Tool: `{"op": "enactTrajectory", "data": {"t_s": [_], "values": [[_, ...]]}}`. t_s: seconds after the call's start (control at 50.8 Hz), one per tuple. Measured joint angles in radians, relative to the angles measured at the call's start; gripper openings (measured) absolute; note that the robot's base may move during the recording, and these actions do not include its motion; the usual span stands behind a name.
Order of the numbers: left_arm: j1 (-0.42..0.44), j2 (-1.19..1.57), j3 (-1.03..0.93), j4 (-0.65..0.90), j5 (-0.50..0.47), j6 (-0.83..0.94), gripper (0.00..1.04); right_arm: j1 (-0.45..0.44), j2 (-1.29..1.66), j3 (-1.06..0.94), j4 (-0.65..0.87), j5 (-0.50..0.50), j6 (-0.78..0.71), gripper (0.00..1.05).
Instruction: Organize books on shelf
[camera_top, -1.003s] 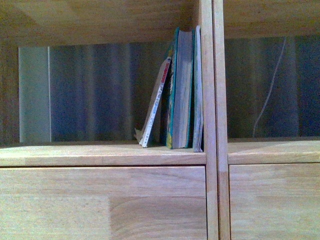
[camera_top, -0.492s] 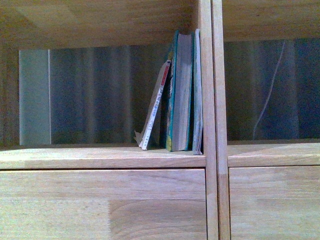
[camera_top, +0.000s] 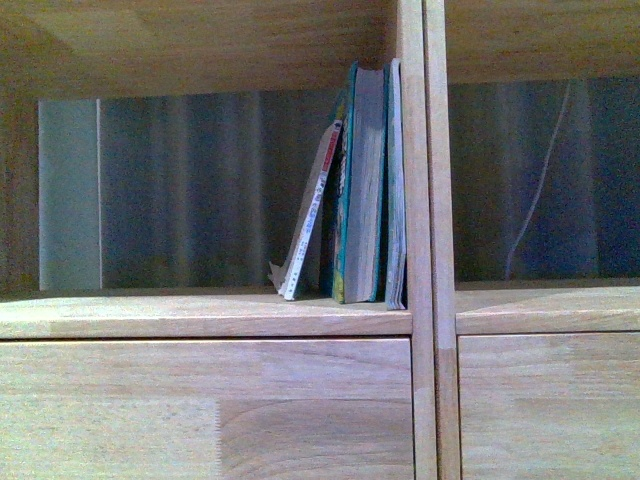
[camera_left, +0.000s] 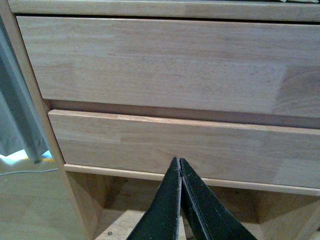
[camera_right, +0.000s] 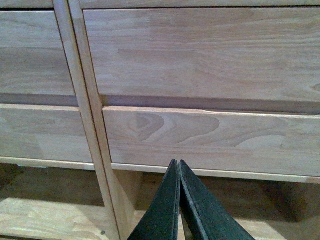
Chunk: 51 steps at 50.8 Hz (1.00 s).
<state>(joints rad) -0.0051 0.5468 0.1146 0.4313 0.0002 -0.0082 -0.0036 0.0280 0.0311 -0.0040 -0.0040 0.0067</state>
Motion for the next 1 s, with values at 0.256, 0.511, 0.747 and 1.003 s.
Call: {"op": "enactTrajectory", "data": {"t_s": [0.256,0.511,0.747,1.003], "values": [[0.0,-0.104,-0.047,-0.058,0.0,0.0,0.03,0.0,-0.021,-0.015,0.001,0.001,-0.001,0.03],[0.001,-0.195,-0.071,-0.122,0.0,0.0,0.03,0.0,-0.022,-0.015,0.001,0.0,-0.001,0.03],[0.001,-0.271,-0.101,-0.153,0.0,0.001,0.03,0.0,-0.022,-0.015,0.001,0.0,-0.001,0.03],[0.001,-0.352,-0.101,-0.235,0.0,0.001,0.03,0.0,-0.022,-0.015,0.001,0.001,-0.001,0.03]]}}
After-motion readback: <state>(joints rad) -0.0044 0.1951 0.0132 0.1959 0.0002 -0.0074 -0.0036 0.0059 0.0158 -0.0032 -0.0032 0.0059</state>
